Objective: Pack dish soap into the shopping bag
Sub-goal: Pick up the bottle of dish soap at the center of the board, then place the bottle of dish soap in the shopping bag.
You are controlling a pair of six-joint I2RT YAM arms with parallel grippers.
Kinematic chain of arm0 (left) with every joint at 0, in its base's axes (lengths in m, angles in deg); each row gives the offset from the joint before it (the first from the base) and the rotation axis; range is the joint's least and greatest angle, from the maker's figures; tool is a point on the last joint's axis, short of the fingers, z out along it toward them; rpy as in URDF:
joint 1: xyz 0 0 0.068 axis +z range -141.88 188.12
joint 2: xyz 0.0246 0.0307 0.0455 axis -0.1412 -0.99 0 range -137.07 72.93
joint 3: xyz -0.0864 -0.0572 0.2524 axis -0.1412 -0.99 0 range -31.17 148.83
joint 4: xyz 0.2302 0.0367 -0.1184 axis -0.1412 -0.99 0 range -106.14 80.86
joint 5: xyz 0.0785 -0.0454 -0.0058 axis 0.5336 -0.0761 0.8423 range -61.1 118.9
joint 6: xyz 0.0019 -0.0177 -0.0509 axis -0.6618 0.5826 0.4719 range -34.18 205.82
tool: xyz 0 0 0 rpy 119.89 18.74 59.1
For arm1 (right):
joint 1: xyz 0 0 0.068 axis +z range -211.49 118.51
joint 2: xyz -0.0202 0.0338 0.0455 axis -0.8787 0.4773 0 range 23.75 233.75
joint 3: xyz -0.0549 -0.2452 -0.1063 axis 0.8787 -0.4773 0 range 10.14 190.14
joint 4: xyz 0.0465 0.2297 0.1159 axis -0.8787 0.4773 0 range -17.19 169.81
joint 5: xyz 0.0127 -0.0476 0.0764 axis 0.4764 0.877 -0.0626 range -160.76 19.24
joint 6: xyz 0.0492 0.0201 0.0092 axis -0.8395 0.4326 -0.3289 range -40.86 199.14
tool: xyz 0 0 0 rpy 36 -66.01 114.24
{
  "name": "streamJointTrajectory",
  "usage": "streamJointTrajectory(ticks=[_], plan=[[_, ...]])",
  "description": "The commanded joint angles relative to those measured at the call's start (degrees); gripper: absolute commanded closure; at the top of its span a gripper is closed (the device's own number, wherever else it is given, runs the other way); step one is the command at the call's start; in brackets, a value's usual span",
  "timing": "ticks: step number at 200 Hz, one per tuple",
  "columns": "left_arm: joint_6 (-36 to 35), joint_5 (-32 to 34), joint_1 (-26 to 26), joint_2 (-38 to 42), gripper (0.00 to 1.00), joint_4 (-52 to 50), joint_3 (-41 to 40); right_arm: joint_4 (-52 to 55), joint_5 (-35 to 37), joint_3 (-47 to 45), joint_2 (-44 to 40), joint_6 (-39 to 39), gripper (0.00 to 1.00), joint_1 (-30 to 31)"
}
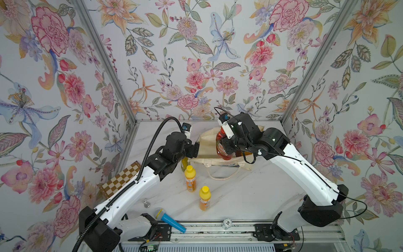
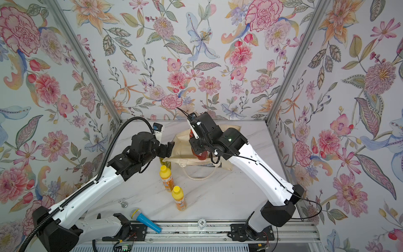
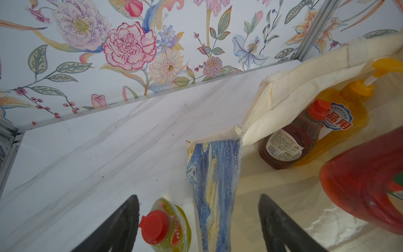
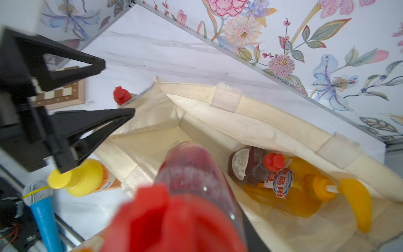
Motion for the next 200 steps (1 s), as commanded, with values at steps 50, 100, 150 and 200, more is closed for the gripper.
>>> streamJointTrajectory(ticks=[50,100,150,200], plan=[[-2.7,-1.6,0.1,-0.7,0.18,-4.1,3.1,-22.5,3.4,-11.3,-1.7,2.1,1.00,-4.8],[-3.6,-3.3,0.0,-2.7,0.23,-4.4,3.4,-35.8,1.3,-23.6,-5.0,2.1,1.00,-8.6],[-4.2,-4.9,0.1,-4.6,0.49,-4.7,5.1,-41.9,-0.3,-30.3,-5.7,2.1,1.00,-11.3],[-4.5,-6.0,0.1,-5.5,0.82,-4.5,7.3,-46.3,-2.4,-34.9,-4.6,2.7,1.00,-14.0]])
